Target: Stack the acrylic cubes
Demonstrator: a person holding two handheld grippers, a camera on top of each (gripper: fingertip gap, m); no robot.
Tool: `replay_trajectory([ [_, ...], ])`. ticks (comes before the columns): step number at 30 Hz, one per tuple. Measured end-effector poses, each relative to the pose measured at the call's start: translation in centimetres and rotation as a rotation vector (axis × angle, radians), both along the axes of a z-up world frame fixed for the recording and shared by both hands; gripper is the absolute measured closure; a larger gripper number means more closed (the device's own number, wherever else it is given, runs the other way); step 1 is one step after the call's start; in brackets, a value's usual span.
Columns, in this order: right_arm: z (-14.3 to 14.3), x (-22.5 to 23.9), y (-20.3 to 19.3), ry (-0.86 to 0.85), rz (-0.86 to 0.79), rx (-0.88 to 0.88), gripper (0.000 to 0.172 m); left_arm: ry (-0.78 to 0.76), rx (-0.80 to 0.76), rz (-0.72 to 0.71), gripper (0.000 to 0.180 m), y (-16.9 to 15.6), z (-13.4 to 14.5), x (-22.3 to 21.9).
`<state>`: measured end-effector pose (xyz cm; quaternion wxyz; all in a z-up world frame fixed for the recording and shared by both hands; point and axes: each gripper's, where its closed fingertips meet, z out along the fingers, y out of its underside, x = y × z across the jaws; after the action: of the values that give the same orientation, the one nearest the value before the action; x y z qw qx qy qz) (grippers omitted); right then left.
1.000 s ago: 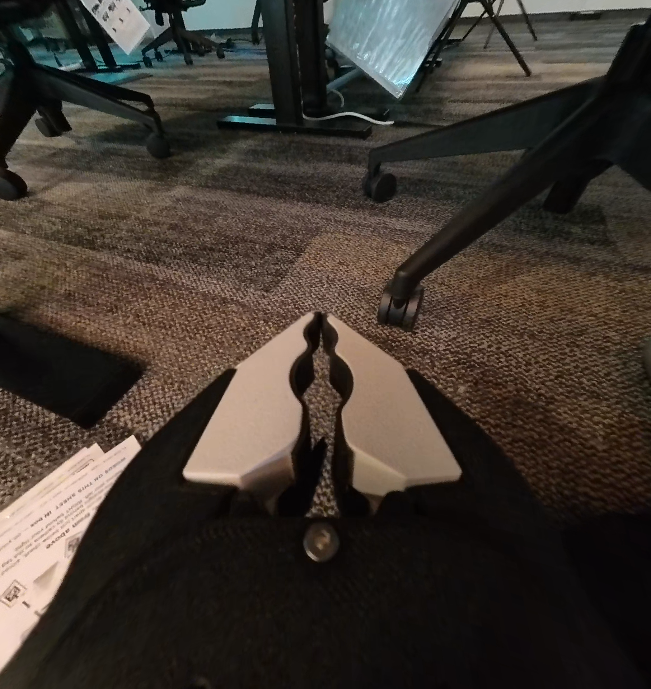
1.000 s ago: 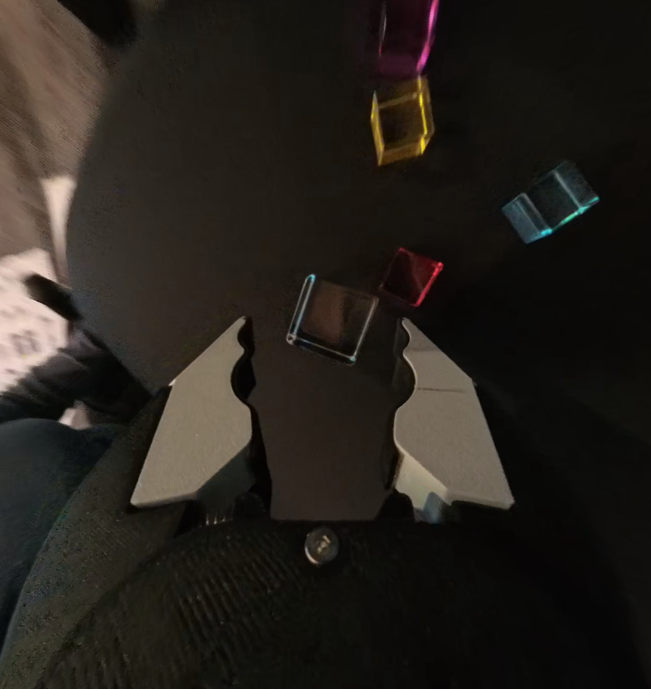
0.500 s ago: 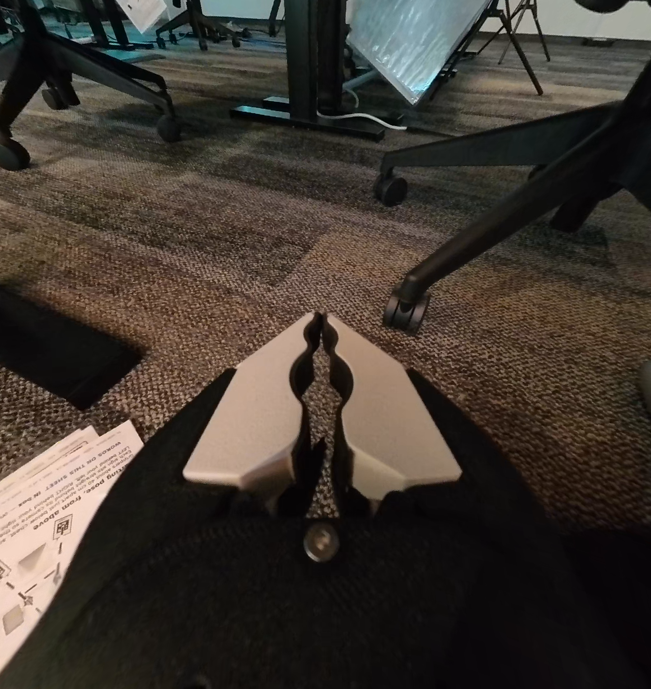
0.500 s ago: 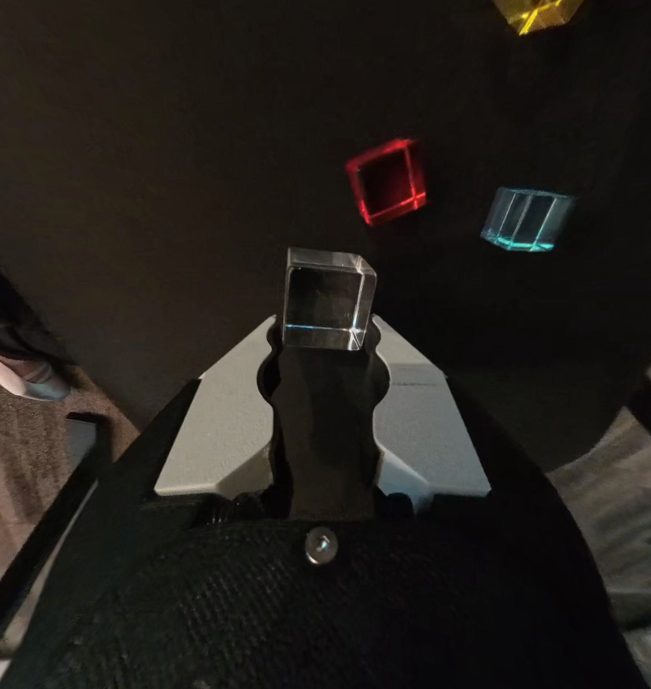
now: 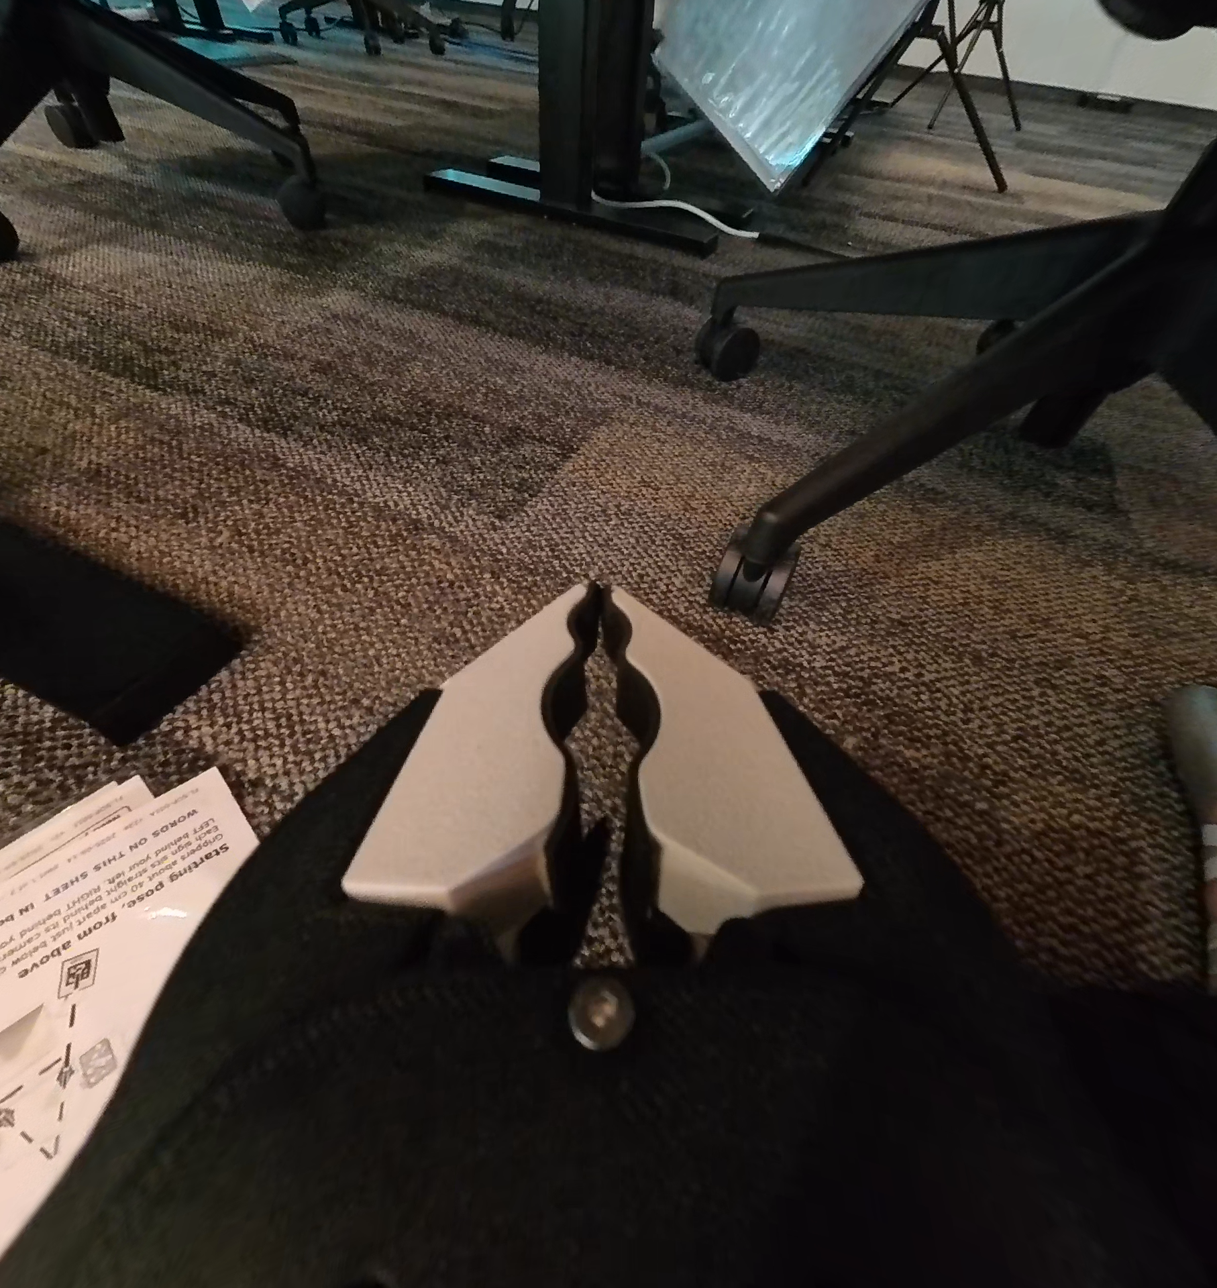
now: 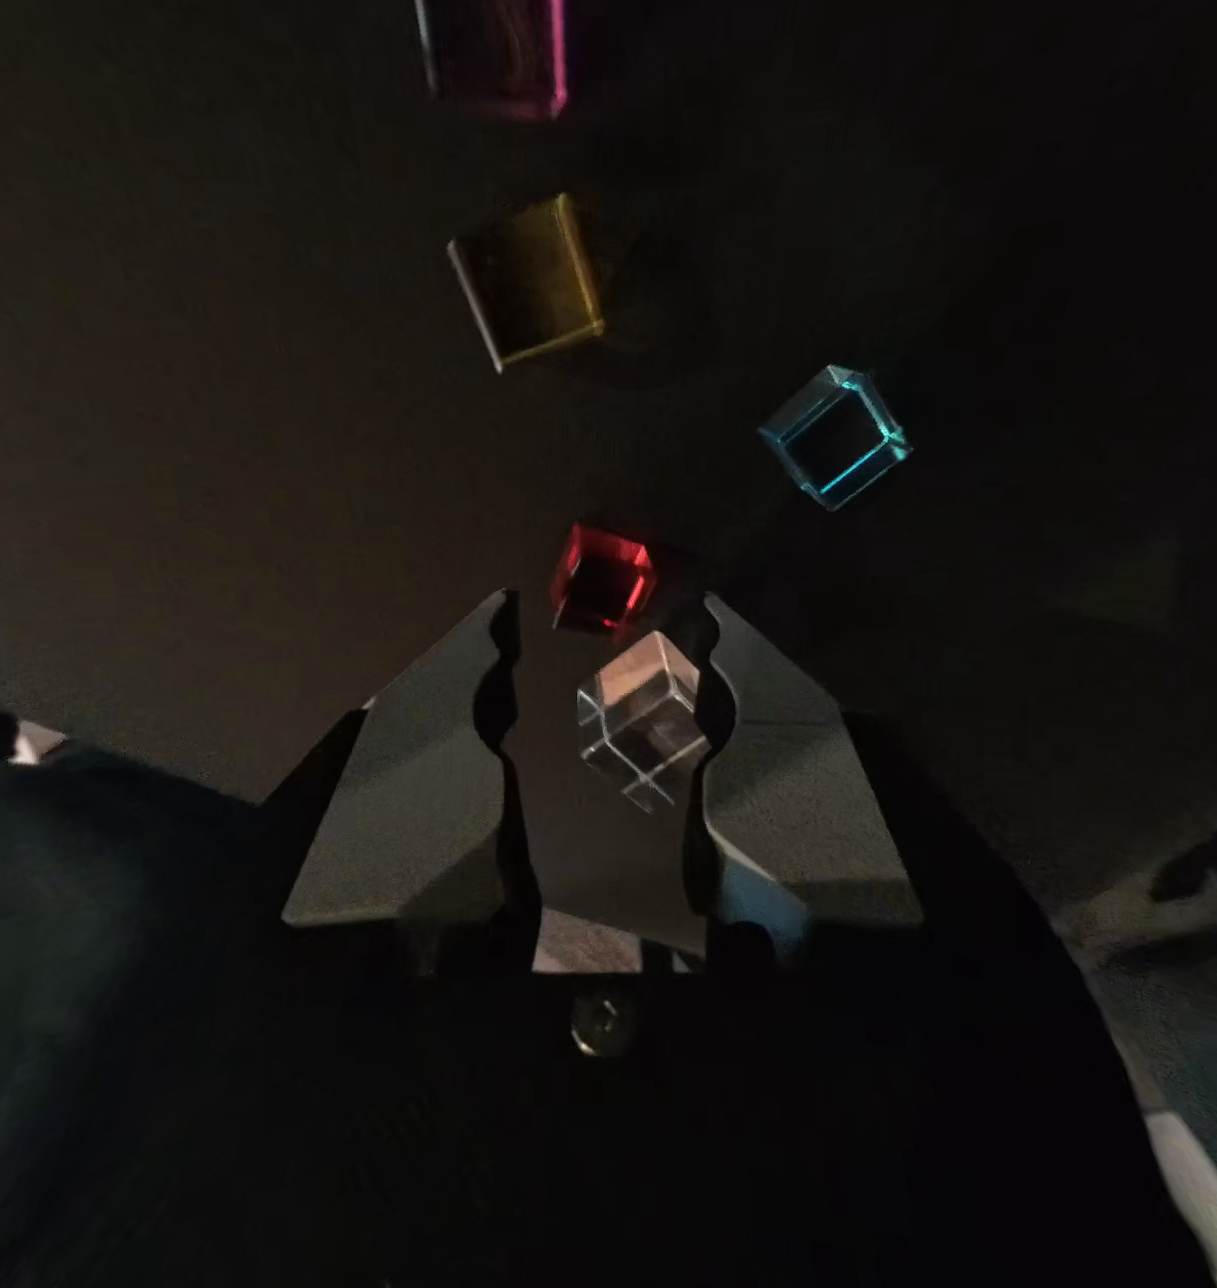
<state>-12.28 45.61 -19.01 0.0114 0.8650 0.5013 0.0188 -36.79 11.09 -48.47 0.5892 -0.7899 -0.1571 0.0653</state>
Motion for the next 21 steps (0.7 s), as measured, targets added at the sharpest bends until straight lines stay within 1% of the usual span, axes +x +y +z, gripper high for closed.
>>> replay_trajectory([
  [2, -0.7, -0.1, -0.2, -0.011, -0.013, -0.022, 0.129, -0.011, 0.001, 0.002, 0.18, 0.0, -0.1, -0.1],
  [3, -0.9, 0.1, -0.3, -0.028, 0.002, -0.026, 0.141, -0.017, 0.001, 0.004, 0.18, 0.0, -0.1, -0.1],
  [4, -0.8, 0.2, -0.3, -0.045, 0.03, -0.018, 0.145, -0.022, 0.0, 0.005, 0.18, 0.0, -0.2, -0.2],
  [7, 0.8, 0.5, 0.1, -0.061, 0.144, 0.051, 0.147, -0.03, -0.001, 0.006, 0.18, 0.0, -0.3, -0.2],
  [9, 2.9, 0.4, -0.5, -0.024, 0.259, 0.051, 0.147, -0.033, -0.001, 0.007, 0.18, 0.0, -0.3, -0.2],
  [10, 3.8, 0.6, -1.0, -0.014, 0.352, 0.042, 0.147, -0.035, -0.002, 0.007, 0.18, 0.0, -0.3, -0.2],
  [12, 5.1, 1.6, -2.0, -0.026, 0.544, 0.036, 0.147, -0.037, -0.003, 0.009, 0.18, 0.0, -0.3, -0.2],
  [13, 5.4, 2.3, -2.2, -0.048, 0.597, 0.035, 0.147, -0.039, -0.003, 0.01, 0.18, 0.0, -0.3, -0.2],
  [17, 5.1, 4.8, -2.5, -0.141, 0.637, 0.01, 0.147, -0.047, 0.0, 0.016, 0.18, -0.1, -0.3, -0.3],
  [21, 4.0, 5.1, -2.2, -0.149, 0.684, 0.013, 0.147, -0.053, -0.001, 0.016, 0.18, -0.2, -0.4, -0.3],
])
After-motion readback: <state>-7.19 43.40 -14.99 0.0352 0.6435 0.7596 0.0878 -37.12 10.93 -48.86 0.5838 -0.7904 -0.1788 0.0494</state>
